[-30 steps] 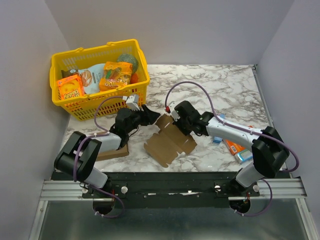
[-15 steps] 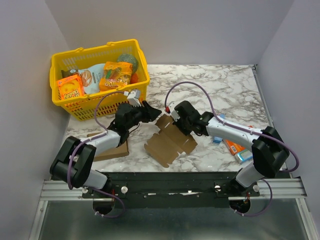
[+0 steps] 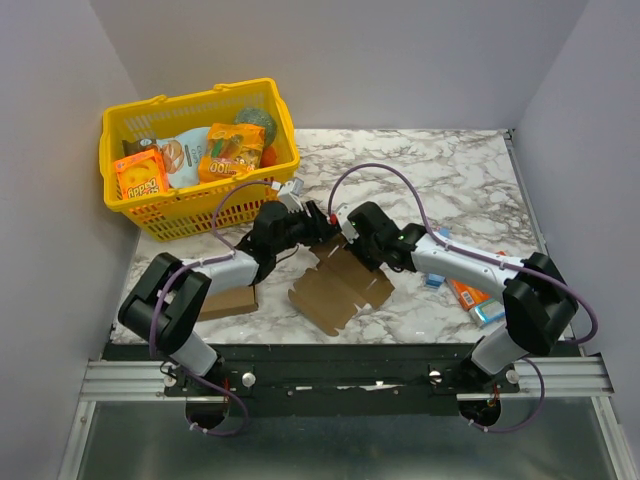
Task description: Fold the paper box
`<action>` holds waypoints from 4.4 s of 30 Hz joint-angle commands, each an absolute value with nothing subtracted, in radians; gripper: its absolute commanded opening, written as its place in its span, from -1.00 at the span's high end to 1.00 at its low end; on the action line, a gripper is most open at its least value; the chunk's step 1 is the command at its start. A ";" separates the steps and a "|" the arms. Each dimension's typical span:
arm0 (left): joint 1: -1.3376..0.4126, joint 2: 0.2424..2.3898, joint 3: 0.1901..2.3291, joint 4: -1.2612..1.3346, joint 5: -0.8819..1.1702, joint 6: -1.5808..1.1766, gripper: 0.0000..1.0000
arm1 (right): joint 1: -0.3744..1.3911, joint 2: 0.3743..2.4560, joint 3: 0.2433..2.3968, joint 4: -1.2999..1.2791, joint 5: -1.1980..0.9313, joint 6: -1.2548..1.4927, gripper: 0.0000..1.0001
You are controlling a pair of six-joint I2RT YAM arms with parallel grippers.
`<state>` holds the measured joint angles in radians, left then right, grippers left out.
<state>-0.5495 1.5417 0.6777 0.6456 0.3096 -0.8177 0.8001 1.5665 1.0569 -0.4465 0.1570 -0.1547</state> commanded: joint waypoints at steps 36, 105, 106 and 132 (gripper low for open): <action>-0.652 1.623 0.606 0.761 0.301 -0.922 -0.03 | 0.819 1.644 1.118 -0.483 0.233 -0.114 0.99; -0.497 1.707 0.466 1.049 0.543 -0.718 -0.34 | 0.939 1.582 1.063 -0.434 0.377 -0.328 0.99; -0.502 1.719 0.468 1.057 0.546 -0.716 -0.34 | 0.939 1.583 1.062 -0.434 0.377 -0.331 0.99; -0.535 1.798 0.420 1.292 0.601 -0.683 -0.31 | 0.956 1.592 1.057 -0.440 0.391 -0.327 0.99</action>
